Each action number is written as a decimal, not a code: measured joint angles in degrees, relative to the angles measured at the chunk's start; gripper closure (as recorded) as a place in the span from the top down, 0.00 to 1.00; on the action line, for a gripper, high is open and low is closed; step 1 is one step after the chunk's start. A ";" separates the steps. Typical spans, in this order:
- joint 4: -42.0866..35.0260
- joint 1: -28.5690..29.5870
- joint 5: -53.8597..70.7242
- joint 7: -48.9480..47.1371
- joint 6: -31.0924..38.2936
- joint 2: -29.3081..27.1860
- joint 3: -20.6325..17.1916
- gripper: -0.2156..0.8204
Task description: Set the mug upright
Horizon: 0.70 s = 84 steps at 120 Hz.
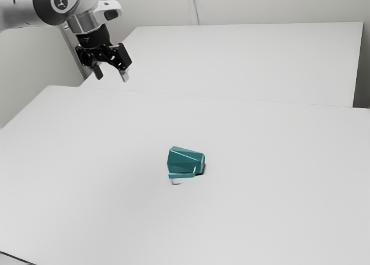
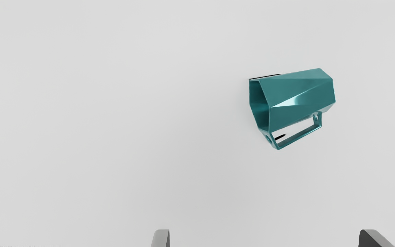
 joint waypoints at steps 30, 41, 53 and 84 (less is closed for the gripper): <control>-0.13 -0.87 -1.38 0.95 1.92 -0.35 0.66 0.79; -2.69 -2.13 -4.69 2.46 4.99 -0.53 2.37 0.79; -7.80 -2.25 -10.71 5.26 9.69 -0.64 4.81 0.79; -17.70 1.02 -26.87 14.69 21.12 -0.67 6.86 0.79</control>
